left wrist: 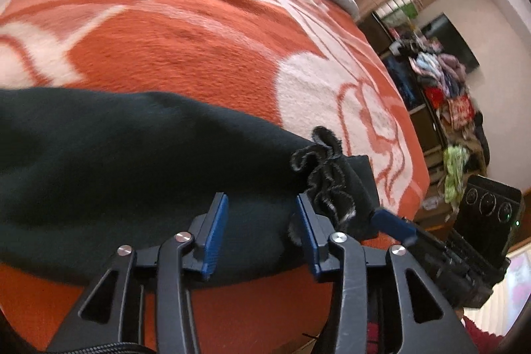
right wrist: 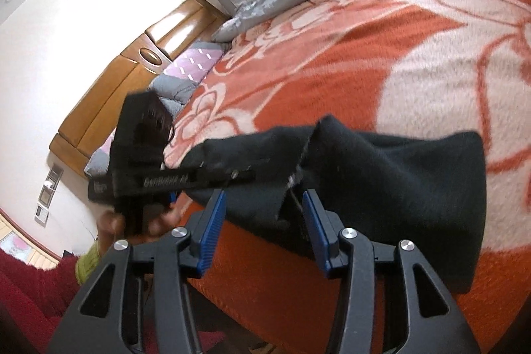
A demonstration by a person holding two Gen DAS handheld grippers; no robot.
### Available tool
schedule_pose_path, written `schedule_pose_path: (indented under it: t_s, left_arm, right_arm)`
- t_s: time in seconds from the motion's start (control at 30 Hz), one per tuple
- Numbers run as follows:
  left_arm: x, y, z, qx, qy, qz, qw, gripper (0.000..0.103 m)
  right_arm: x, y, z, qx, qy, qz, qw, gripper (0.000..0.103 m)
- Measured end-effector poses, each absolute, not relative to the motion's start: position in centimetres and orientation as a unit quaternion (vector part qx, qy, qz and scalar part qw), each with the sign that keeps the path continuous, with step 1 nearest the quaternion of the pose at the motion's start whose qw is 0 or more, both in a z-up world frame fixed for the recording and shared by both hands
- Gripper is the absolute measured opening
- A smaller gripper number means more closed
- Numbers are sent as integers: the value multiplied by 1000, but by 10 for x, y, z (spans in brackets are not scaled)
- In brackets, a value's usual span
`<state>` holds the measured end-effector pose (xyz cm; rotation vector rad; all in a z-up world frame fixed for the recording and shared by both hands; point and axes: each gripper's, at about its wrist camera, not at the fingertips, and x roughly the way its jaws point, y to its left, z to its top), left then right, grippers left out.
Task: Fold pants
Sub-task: 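Lay the held end onto the folded pants and open both grippers, then grasp the bundle end with the left gripper while the right gripper grasps beside it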
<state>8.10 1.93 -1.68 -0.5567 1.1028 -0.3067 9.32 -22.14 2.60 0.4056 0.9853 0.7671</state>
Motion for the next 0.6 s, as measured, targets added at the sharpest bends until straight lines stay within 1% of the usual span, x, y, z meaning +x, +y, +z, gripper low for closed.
schedule_pose_path:
  t_s: [0.3,0.4,0.5,0.6]
  left_arm:
    - [37,71,-18,-320,494,-78,805,48]
    - [20,94,-20,-336,489,-40,804,49]
    - [6,118,-22,-355,480,-5,802,52]
    - [-9,141,-23,-379,468,26,798,53]
  right_arm:
    - [97,-190,21,175,475,376,777,49]
    - [97,-174,17,162,485,388,767,50]
    - [99,-161,17,153,487,398,762,50]
    - [102,-147,18,144,490,410,756,50]
